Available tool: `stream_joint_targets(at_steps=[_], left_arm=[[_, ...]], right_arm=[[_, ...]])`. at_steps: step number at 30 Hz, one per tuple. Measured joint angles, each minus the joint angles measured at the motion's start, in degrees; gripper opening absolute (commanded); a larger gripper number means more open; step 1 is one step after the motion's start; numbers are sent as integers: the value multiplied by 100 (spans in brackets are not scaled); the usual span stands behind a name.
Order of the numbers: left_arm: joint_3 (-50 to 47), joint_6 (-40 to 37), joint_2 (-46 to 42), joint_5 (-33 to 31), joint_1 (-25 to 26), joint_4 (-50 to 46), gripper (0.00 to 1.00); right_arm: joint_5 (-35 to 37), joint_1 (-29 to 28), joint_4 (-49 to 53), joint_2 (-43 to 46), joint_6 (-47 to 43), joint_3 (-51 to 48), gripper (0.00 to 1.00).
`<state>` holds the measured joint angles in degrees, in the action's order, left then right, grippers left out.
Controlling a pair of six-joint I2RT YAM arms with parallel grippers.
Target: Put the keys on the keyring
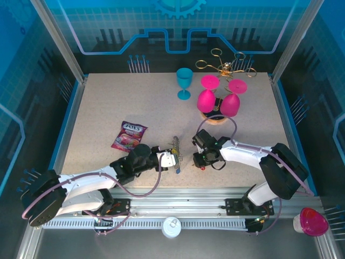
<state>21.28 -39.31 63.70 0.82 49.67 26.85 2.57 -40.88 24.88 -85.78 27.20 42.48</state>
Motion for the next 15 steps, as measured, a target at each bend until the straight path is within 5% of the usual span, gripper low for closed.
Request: stream_joint_targets(at_steps=[6, 15], left_arm=[[0, 0, 0, 2, 0, 0, 0], [0, 0, 0, 2, 0, 0, 0]], right_arm=[[2, -33, -20, -9, 37, 13, 18], [0, -42, -61, -13, 42, 37, 23]])
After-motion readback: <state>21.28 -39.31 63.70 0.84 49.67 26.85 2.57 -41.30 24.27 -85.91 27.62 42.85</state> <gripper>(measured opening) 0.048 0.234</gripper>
